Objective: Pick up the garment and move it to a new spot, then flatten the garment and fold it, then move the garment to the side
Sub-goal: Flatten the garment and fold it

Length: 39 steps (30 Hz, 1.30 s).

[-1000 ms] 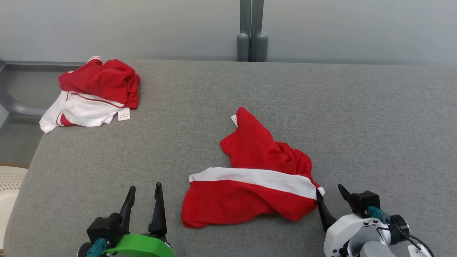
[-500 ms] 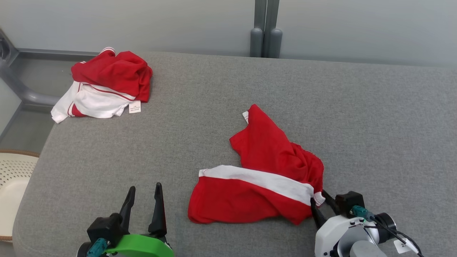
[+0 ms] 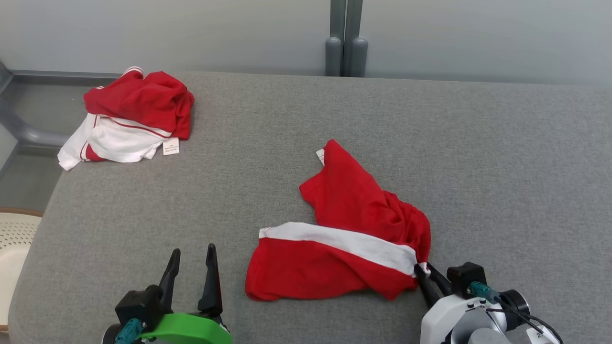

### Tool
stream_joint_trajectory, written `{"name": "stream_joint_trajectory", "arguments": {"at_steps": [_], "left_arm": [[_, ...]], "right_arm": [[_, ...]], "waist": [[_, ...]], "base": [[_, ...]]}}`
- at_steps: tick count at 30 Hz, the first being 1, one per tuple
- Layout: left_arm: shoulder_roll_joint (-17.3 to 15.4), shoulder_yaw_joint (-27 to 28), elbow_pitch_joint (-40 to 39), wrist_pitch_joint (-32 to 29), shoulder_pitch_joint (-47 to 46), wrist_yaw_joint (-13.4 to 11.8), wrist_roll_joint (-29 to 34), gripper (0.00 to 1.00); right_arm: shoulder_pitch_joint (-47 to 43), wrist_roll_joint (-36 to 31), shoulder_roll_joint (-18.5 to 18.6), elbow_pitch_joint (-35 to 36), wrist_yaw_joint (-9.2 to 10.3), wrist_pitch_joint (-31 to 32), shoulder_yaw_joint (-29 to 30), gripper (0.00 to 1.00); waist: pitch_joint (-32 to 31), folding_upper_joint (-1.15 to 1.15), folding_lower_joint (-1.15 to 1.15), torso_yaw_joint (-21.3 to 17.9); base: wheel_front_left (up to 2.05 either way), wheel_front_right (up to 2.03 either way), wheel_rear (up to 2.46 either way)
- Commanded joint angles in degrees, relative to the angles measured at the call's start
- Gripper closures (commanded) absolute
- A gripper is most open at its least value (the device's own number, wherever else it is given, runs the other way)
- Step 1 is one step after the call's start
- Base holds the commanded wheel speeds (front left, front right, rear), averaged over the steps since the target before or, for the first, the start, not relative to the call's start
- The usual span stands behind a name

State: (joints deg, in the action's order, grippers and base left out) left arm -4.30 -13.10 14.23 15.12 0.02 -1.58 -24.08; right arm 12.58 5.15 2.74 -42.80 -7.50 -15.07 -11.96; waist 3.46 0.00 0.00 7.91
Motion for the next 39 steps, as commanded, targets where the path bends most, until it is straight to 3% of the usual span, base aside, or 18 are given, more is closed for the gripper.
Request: {"name": "stream_joint_trajectory", "arguments": {"at_steps": [1,9,21,30,39], "left_arm": [[-0.37,0.05,-0.12,0.04,-0.29,-0.26,0.01,0.00],[-0.42,-0.30,0.37,0.01,-1.35,0.26,-0.25,0.00],[0.38,-2.77,1.95,-2.59,-3.37,2.29,-3.06,0.00],[0.90,-6.56,4.10,-15.71,-6.76,5.28,-10.22,0.00],[-1.09,-10.31,6.55,-28.60,-13.72,4.04,-8.65,0.00]], "right_arm": [[-0.72,-0.21,0.28,0.43,0.03,-0.16,0.23,0.97],[-1.77,-1.06,0.26,5.79,0.03,-0.17,2.25,1.00],[-5.58,-7.48,0.23,13.90,0.04,-0.17,12.56,1.00],[-6.75,-10.14,0.36,15.69,0.04,-0.17,14.48,1.00],[-6.16,-9.56,0.30,15.22,0.03,-0.17,14.01,1.00]], "waist": [[0.09,0.00,0.00,-0.26],[0.33,0.00,0.00,-1.82],[1.02,0.00,0.00,-4.15],[1.82,0.00,0.00,-5.22],[2.25,0.00,0.00,-5.19]], "base": [[0.00,0.00,0.00],[0.00,0.00,0.00],[0.00,0.00,0.00],[0.00,0.00,0.00],[0.00,0.00,0.00]]}}
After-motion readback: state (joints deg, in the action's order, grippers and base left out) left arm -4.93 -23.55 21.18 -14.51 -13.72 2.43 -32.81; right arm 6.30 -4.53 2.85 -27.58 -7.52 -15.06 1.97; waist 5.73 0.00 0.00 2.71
